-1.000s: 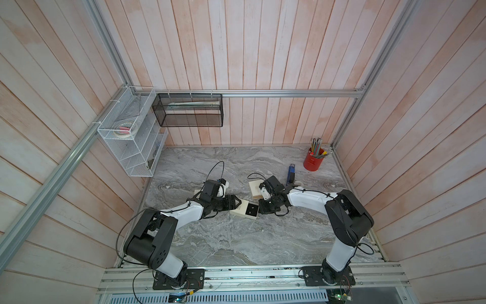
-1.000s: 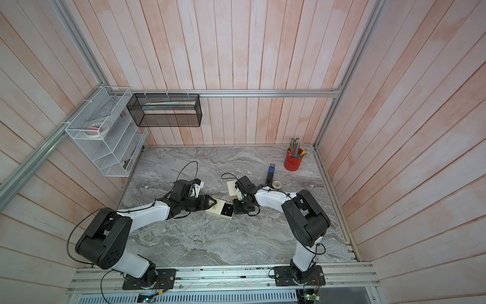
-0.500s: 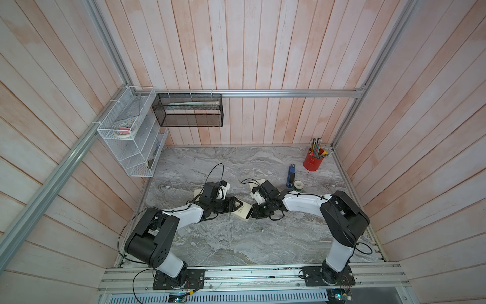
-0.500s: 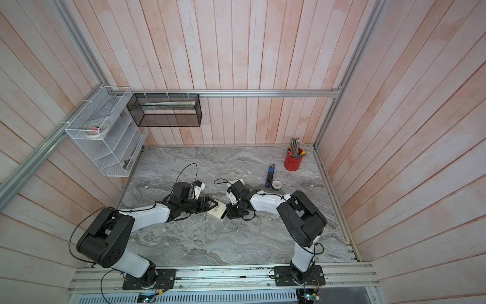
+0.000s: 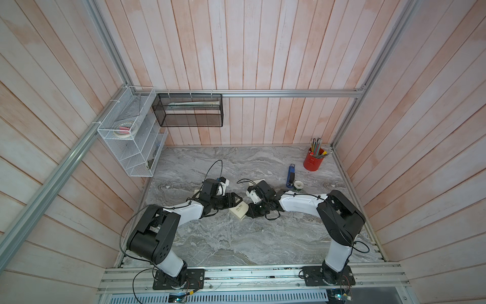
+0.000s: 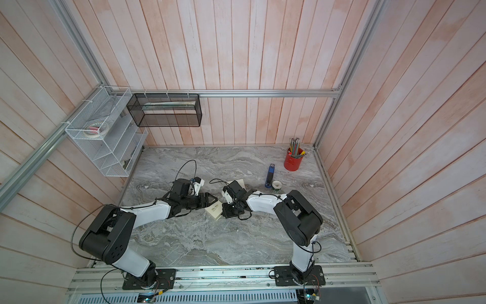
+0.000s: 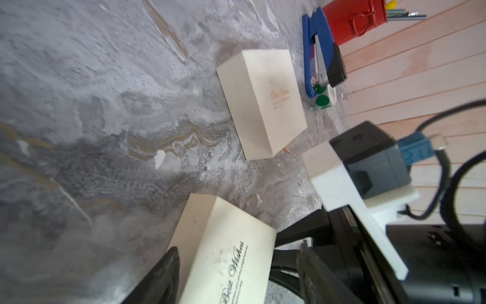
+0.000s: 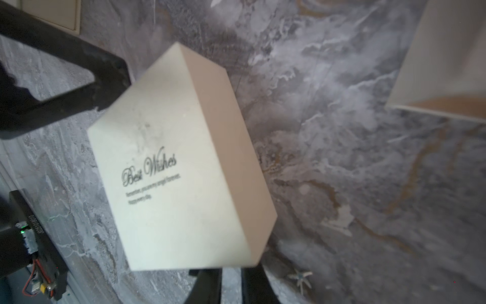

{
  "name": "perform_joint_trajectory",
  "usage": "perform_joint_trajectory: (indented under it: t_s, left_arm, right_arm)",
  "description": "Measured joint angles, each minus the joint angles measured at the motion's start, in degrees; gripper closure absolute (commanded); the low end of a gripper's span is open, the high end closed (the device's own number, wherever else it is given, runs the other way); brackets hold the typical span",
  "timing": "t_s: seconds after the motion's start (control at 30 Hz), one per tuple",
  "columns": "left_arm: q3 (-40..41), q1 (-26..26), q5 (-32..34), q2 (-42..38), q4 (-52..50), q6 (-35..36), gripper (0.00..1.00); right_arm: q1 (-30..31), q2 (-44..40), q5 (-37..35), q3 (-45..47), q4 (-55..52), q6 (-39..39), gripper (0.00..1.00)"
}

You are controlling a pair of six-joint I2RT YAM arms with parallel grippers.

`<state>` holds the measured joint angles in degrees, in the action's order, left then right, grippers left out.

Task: Place the earrings into the drawer-style jewelry box
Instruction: Move the jewelry box to the center of the board.

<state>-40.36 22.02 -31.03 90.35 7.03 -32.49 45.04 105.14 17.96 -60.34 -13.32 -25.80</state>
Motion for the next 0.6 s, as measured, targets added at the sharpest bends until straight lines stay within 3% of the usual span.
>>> perform_joint_trajectory:
  t_s: [0.37,0.6]
  left_arm:
    - [5.0,-4.4,8.5,-15.6,-4.0,-0.2,0.22]
    - [8.6,-7.2,12.0,-22.6,-8.0,-0.8,0.22]
  right_arm:
    - [2.2,1.2,-1.6,-3.5,-1.7,3.3,0.75]
    - [3.2,5.2,1.2,-7.5,-1.2,3.4,0.75]
